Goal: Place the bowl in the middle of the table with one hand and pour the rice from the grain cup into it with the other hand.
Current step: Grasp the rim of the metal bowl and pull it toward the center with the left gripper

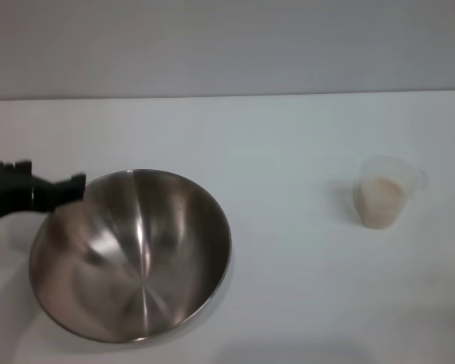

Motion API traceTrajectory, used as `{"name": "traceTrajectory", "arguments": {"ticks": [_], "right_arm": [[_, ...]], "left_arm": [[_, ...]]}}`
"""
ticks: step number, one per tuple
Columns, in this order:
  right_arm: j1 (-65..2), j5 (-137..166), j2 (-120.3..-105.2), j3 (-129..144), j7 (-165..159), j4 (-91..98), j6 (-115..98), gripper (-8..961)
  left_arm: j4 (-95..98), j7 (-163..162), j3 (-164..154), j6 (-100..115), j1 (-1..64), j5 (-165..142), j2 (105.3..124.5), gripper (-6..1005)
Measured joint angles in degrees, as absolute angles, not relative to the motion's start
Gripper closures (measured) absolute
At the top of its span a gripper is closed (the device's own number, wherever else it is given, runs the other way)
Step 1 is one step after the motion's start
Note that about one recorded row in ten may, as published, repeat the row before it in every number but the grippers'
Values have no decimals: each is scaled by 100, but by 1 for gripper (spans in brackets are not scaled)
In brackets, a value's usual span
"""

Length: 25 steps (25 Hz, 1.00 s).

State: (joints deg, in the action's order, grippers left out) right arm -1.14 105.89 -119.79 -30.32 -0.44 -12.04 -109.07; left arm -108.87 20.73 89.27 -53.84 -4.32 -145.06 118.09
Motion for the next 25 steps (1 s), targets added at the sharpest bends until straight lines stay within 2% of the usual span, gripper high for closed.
{"name": "traceTrajectory", "arguments": {"ticks": [25], "right_arm": [[-108,10608,-11979,-3020,-44,-1204,-10838,120]], "left_arm": [[-10456,2259,8862,-5737,-406,-14574,11823,290]]}}
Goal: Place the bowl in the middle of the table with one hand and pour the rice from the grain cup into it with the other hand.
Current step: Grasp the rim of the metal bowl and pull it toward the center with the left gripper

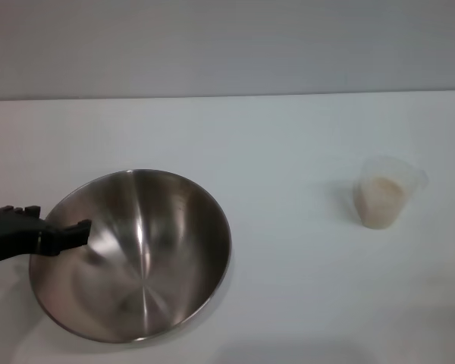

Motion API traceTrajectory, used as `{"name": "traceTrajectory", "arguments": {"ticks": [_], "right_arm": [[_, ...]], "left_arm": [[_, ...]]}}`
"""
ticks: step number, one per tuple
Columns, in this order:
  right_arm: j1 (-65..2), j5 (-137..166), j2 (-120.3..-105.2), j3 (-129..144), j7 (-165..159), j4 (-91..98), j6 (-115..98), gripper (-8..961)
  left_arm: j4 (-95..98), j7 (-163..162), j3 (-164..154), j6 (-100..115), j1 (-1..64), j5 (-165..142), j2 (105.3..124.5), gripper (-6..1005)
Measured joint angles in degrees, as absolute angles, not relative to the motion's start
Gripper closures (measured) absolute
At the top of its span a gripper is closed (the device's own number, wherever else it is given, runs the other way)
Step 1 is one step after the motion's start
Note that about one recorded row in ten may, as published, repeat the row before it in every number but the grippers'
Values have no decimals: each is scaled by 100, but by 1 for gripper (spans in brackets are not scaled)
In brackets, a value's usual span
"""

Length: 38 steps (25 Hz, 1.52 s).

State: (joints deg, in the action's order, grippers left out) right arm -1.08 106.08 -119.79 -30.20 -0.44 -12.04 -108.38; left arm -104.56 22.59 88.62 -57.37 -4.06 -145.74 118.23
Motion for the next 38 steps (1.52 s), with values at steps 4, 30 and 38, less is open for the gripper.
{"name": "traceTrajectory", "arguments": {"ticks": [4,30,38], "right_arm": [[-119,10608,-11979,-2973,-43,-1204,-10785,120],[-132,10609,-11980,-2883,-44,-1204,-10821,120],[-132,10609,-11978,-2883,-43,-1204,-10835,120]], "left_arm": [[-10238,2324,8882,-5711,-311,-14579,11832,298],[-9989,2519,8883,-5780,-124,-14527,11830,584],[-10000,2528,8912,-5837,-105,-14517,11830,777]]}}
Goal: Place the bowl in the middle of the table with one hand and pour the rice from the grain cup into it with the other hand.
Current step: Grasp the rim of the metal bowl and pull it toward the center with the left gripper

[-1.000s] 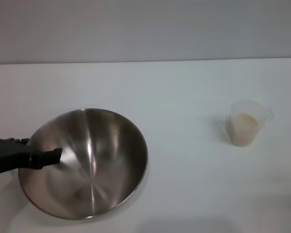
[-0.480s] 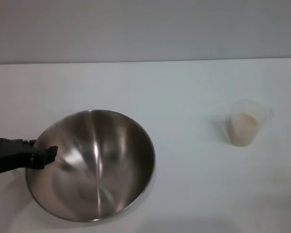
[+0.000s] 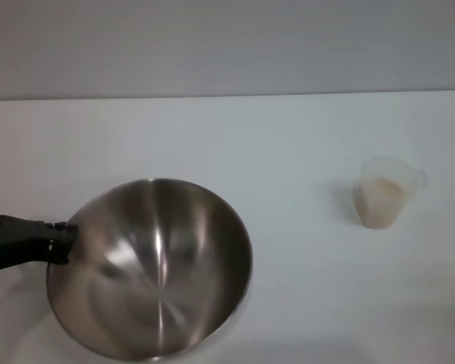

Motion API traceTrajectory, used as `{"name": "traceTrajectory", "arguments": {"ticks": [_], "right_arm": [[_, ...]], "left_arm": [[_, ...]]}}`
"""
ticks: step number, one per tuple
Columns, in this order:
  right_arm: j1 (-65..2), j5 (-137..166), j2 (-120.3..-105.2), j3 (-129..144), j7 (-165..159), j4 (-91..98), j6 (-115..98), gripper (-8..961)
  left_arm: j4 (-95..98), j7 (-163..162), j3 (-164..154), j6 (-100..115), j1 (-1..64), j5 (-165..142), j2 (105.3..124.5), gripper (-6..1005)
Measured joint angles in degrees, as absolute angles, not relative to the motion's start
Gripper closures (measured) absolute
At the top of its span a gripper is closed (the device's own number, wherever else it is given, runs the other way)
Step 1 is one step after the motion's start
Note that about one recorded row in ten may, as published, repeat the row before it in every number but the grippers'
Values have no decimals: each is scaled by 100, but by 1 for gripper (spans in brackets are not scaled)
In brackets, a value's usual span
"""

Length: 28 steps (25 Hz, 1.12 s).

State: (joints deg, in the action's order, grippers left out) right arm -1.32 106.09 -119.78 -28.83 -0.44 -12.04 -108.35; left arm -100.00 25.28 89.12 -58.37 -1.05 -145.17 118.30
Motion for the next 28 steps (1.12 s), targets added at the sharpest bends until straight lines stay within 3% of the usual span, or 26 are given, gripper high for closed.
{"name": "traceTrajectory", "arguments": {"ticks": [7,28], "right_arm": [[-137,10608,-11973,-2883,-44,-1204,-10837,120],[-140,10607,-11970,-2825,-44,-1204,-10836,120]], "left_arm": [[-9886,2527,9133,-6168,152,-14210,11830,933],[-8504,3418,10529,-6606,1080,-12421,11820,958]]}}
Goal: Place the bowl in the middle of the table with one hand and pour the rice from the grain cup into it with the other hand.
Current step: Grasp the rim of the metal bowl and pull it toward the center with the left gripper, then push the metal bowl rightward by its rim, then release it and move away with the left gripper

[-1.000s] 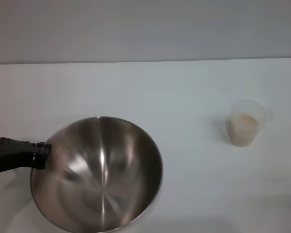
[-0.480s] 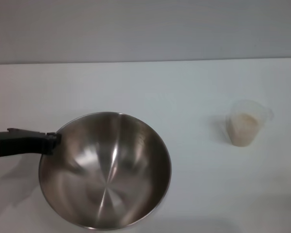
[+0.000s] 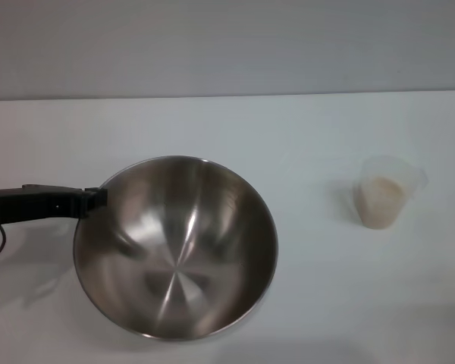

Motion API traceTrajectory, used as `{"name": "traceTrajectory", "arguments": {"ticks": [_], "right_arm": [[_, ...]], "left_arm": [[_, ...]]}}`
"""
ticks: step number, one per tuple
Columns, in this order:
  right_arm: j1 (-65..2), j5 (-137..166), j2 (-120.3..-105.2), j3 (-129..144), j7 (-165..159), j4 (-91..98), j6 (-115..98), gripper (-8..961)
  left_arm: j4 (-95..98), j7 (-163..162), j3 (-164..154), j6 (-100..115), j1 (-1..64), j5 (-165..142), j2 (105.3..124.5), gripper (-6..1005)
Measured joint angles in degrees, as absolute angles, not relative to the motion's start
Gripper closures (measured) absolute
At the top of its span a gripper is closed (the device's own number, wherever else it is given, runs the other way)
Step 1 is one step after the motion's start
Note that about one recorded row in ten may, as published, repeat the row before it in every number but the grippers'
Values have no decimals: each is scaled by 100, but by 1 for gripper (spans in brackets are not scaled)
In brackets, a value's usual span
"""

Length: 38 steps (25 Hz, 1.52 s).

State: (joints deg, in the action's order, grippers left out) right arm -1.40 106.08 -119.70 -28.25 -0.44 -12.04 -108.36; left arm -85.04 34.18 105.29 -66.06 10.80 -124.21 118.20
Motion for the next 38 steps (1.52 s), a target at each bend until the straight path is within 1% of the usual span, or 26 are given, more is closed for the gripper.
{"name": "traceTrajectory", "arguments": {"ticks": [8,15,17,18,20,21,23,38], "right_arm": [[-149,10607,-11970,-2786,-44,-1204,-10836,120],[-166,10608,-11971,-2786,-44,-1204,-10836,120],[-167,10608,-11971,-2786,-44,-1204,-10836,120],[-167,10608,-11971,-2786,-44,-1204,-10836,120],[-167,10607,-11971,-2786,-44,-1204,-10836,120],[-165,10608,-11971,-2786,-44,-1204,-10836,120],[-162,10607,-11971,-2786,-44,-1204,-10835,121],[-158,10608,-11971,-2786,-44,-1204,-10785,121]], "left_arm": [[-7966,3935,10890,-6620,1241,-11670,11819,943],[-7820,3971,10642,-6323,1417,-11643,11844,923],[-7708,3970,10507,-6192,1536,-11636,11845,917],[-7514,3969,10400,-6083,1705,-11634,11847,914],[-7463,3969,10382,-6062,1750,-11634,11847,909],[-7232,3971,10316,-5997,1940,-11648,11848,906],[-7125,3972,10260,-5945,2020,-11657,11848,900],[-6870,4106,10048,-5732,2143,-11636,11846,856]]}}
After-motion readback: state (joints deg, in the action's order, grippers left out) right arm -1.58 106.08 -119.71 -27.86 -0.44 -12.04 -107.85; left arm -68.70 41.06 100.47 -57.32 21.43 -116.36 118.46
